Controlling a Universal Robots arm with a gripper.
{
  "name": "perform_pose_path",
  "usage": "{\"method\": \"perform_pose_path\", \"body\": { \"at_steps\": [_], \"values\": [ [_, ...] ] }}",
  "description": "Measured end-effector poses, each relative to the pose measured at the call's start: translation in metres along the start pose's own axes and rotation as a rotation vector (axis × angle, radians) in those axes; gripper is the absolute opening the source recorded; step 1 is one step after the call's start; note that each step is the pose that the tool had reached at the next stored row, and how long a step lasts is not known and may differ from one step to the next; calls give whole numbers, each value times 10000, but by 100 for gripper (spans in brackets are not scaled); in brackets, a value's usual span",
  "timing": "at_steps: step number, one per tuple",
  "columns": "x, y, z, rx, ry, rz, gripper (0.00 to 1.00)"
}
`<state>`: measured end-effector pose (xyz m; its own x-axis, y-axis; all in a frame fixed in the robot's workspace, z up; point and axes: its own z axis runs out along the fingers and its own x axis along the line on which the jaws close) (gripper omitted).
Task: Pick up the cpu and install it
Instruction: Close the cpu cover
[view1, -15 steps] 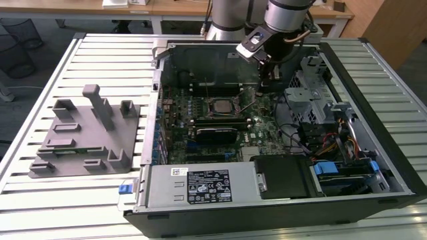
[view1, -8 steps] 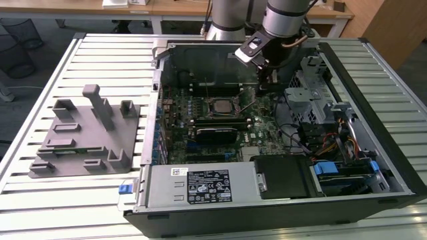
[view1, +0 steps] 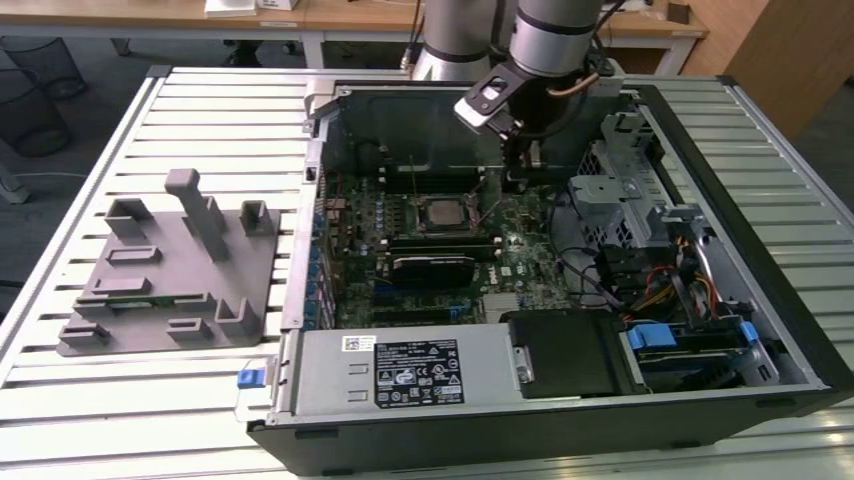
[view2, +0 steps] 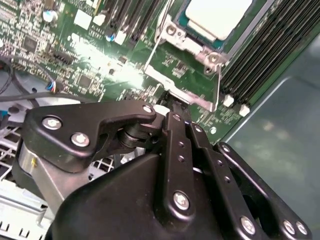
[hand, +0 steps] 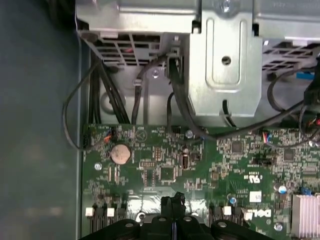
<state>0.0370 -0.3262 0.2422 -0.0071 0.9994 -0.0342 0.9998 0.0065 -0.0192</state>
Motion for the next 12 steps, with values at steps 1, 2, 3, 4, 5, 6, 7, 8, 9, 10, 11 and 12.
{"method": "perform_pose_path", "body": {
  "at_steps": [1,2,3,4,5,6,7,8,9,10,11,12],
  "values": [
    [0,-16,3,0,0,-1,11],
    [1,-33,6,0,0,-2,11],
    [1,-50,9,0,0,-4,11],
    [1,-68,12,0,0,-6,11],
    [2,-89,16,0,0,-7,11],
    [2,-109,18,0,-1,-8,11],
    [2,-128,21,0,0,-8,11],
    [2,-146,24,0,0,-10,11],
    [3,-164,26,0,-1,-11,11],
    [3,-181,28,0,-3,-11,11],
    [3,-194,30,0,-3,-12,11],
    [3,-208,33,0,-2,-13,11]
  ]
}}
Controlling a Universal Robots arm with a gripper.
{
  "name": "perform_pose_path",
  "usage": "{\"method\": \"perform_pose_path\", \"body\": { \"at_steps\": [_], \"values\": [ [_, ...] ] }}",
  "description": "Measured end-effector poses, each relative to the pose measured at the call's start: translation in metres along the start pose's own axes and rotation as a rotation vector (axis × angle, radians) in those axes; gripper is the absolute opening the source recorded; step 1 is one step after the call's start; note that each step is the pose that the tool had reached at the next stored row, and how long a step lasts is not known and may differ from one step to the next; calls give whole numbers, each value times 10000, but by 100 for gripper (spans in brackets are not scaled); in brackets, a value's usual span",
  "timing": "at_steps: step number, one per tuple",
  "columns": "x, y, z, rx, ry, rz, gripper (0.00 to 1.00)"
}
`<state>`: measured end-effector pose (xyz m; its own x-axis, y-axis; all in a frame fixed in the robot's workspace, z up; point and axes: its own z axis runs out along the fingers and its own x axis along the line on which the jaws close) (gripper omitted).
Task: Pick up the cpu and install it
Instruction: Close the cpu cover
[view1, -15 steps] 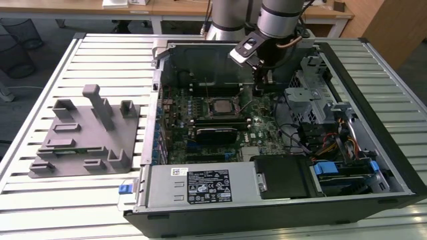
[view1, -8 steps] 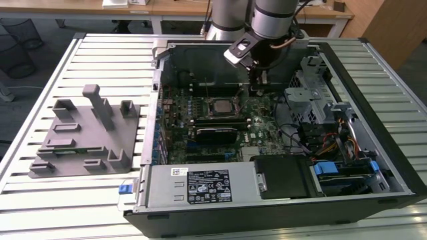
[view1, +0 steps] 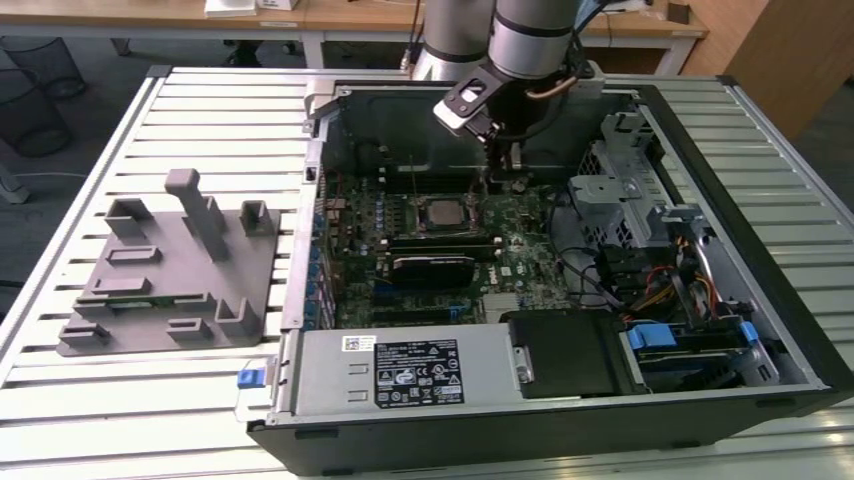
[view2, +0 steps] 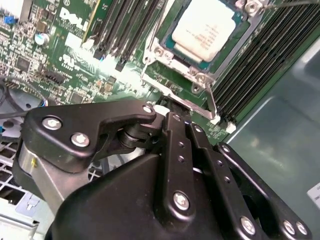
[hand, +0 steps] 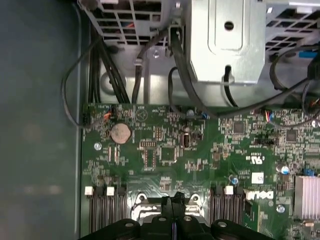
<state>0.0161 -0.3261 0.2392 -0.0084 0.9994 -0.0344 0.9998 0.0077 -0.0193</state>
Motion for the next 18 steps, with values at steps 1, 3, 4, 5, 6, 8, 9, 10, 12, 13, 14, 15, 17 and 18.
{"method": "perform_pose_path", "body": {
  "at_steps": [1,3,4,5,6,8,9,10,12,13,14,15,17,18],
  "values": [
    [0,-13,3,0,1,-1,11],
    [1,-39,8,0,1,-2,11],
    [1,-51,11,-1,1,-4,11],
    [1,-64,13,0,1,-4,11],
    [1,-76,16,0,1,-4,11],
    [2,-95,20,-1,2,-5,11],
    [2,-104,23,-1,1,-6,11],
    [2,-114,26,-1,2,-6,11],
    [3,-137,36,-1,2,-7,11],
    [3,-154,43,-1,1,-8,11],
    [4,-181,52,-1,1,-9,11],
    [4,-217,62,-1,1,-8,11],
    [5,-279,80,-1,1,-8,11],
    [6,-306,88,-1,1,-9,11]
  ]
}}
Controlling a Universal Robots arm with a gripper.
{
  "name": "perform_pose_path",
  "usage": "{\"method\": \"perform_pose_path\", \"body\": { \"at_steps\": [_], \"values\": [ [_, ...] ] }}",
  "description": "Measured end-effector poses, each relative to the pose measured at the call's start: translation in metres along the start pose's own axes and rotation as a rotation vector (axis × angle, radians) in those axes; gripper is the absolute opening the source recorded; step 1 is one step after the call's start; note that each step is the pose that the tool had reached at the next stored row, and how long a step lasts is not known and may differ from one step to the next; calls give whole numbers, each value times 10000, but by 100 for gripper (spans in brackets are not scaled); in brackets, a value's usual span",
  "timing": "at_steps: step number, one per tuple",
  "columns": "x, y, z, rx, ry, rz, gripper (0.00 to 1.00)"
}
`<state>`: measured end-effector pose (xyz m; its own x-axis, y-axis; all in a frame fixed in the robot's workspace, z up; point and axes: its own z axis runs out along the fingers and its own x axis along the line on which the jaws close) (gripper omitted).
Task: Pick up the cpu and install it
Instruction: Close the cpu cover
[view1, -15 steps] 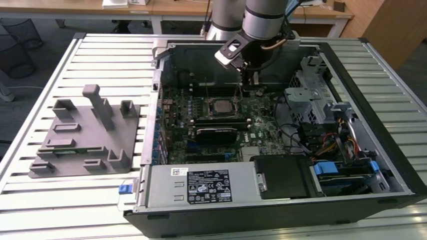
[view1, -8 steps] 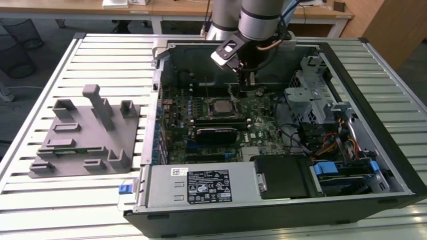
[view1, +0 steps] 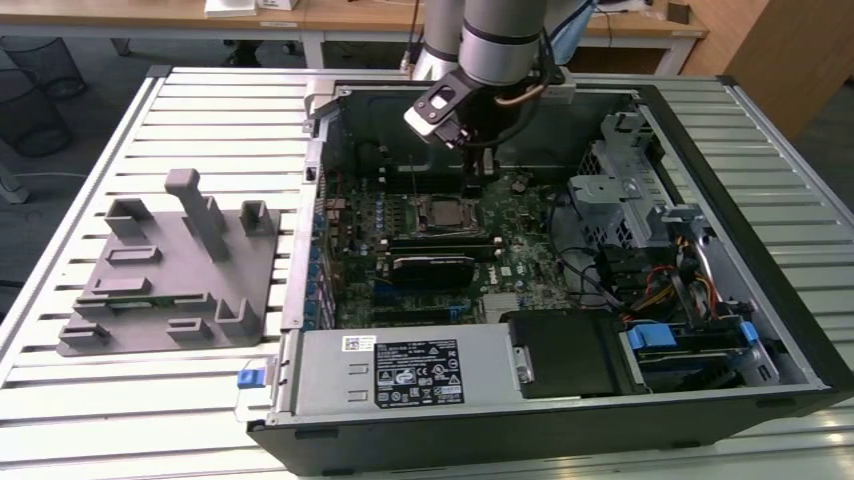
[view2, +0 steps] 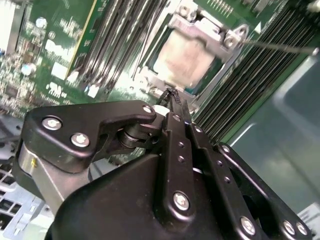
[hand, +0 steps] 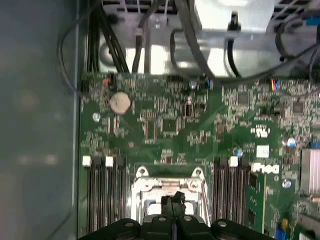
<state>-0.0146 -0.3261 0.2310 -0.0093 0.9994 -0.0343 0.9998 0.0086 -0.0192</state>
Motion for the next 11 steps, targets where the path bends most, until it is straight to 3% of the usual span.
{"method": "perform_pose_path", "body": {
  "at_steps": [6,11],
  "values": [
    [3,-163,47,0,1,-5,11],
    [4,-217,73,0,0,-4,11]
  ]
}}
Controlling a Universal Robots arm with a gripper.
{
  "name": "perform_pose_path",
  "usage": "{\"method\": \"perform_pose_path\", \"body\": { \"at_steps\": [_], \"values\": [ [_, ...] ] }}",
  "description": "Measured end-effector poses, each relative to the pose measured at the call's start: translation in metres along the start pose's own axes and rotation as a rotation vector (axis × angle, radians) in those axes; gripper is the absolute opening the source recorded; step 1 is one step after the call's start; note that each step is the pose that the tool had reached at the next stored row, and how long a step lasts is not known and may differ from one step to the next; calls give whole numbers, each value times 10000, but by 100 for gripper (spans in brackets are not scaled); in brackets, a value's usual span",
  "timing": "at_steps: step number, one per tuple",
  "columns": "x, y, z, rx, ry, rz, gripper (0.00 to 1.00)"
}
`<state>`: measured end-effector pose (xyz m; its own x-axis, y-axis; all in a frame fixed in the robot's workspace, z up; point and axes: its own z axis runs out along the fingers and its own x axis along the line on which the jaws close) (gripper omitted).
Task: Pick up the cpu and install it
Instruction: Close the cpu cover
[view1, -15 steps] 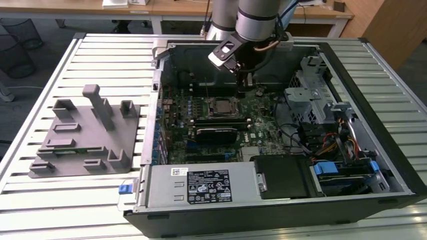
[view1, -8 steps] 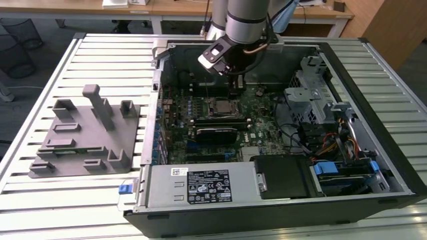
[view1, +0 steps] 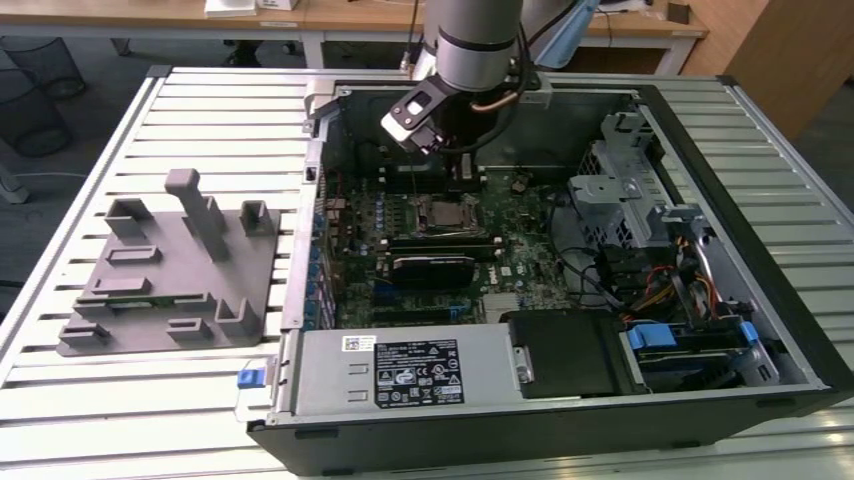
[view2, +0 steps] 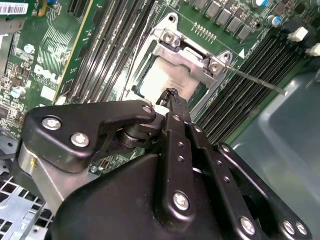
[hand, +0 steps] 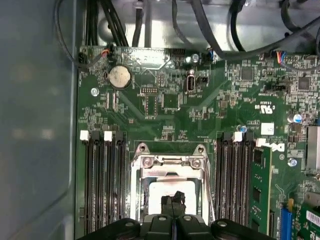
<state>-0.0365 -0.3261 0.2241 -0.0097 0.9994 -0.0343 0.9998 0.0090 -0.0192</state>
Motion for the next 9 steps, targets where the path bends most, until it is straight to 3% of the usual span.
{"method": "perform_pose_path", "body": {
  "at_steps": [9],
  "values": [
    [4,-167,84,0,0,-8,11]
  ]
}}
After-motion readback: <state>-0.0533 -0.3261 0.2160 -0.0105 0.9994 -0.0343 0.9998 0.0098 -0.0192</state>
